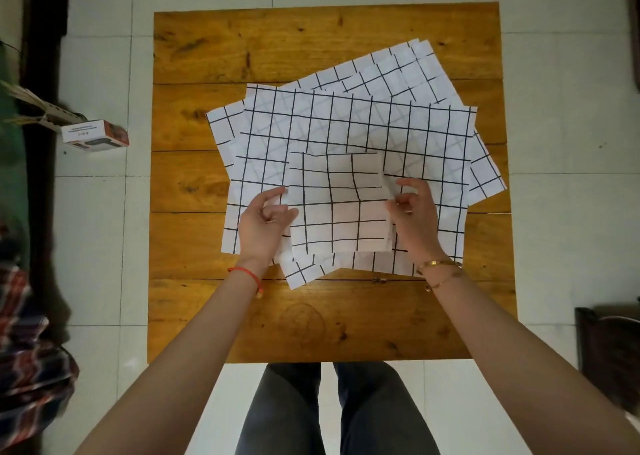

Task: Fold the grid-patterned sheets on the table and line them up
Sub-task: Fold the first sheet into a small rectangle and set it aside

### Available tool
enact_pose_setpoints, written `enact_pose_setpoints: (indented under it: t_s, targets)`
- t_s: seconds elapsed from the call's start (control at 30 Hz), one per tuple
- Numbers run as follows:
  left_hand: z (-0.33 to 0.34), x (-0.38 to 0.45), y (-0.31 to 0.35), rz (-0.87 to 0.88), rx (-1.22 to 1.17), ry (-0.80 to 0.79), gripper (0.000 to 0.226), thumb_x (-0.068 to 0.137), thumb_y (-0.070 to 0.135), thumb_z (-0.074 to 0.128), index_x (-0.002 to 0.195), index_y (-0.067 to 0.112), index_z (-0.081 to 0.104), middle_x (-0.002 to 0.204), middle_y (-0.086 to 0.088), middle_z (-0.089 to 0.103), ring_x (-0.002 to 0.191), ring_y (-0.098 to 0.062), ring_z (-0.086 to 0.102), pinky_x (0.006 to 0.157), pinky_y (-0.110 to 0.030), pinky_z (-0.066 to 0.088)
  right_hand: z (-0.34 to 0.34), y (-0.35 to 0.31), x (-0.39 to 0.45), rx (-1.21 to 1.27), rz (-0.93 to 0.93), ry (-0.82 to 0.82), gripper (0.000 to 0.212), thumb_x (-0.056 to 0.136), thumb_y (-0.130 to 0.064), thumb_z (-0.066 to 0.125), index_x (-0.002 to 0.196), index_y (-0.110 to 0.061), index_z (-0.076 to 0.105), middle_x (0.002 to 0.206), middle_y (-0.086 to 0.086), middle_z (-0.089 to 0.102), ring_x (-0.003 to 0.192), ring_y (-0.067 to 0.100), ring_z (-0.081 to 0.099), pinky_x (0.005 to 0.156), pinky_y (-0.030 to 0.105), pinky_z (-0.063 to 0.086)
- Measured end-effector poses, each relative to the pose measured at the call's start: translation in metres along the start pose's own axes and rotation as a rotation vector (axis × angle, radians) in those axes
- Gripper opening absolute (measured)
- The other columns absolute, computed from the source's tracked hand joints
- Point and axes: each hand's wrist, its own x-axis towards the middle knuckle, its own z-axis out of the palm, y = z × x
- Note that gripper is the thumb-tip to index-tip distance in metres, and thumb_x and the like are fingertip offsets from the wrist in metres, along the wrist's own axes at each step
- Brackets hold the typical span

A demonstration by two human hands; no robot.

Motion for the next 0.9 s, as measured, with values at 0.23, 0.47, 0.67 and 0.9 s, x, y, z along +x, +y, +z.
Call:
enact_pose_setpoints:
  t_s: [0.23, 0.47, 0.67, 0.9]
  targets:
    - [-0.023, -0.014, 0.032, 0.388, 0.453, -0.001, 0.01, 0.084, 0.022, 0.072, 0.093, 0.022, 0.075, 0.092, 0.011, 0.07, 0.089, -0.003, 0.062, 0.077, -0.026, 0.052, -0.017, -0.013, -0.005, -0.448, -0.467, -0.055, 0.012, 0.094, -0.016, 0.052, 0.096, -0.013, 0.063, 0.091, -0.004, 0.051, 0.087, 0.01, 0.048, 0.074, 0.011, 0.034]
    - [-0.024, -0.002, 0.044, 0.117, 0.243, -0.129, 0.011, 0.088, 0.026, 0.067, 0.088, 0.015, 0.066, 0.084, 0.008, 0.067, 0.084, -0.005, 0.062, 0.076, -0.021, 0.047, -0.024, -0.035, 0.001, -0.178, -0.132, -0.22, 0.023, 0.093, -0.022, 0.052, 0.079, -0.004, 0.056, 0.068, 0.0, 0.049, 0.058, 0.005, 0.04, 0.053, 0.012, 0.032]
    - [0.005, 0.022, 0.018, 0.004, 0.205, -0.042, 0.018, 0.088, 0.02, 0.064, 0.106, 0.017, 0.062, 0.086, 0.001, 0.062, 0.075, -0.012, 0.057, 0.071, -0.022, 0.049, -0.002, -0.018, 0.024, -0.344, -0.071, -0.135, 0.02, 0.095, -0.023, 0.048, 0.101, -0.006, 0.057, 0.093, 0.004, 0.058, 0.083, 0.015, 0.055, 0.062, 0.008, 0.037]
    - [0.015, 0.017, -0.005, 0.486, 0.85, -0.07, 0.052, 0.087, 0.011, 0.058, 0.138, 0.01, 0.046, 0.14, -0.008, 0.047, 0.128, -0.026, 0.04, 0.109, -0.036, 0.036, 0.028, -0.019, 0.014, -0.837, -0.46, -0.112, 0.033, 0.093, -0.019, 0.043, 0.124, -0.009, 0.049, 0.123, 0.009, 0.049, 0.115, 0.025, 0.044, 0.096, 0.035, 0.044]
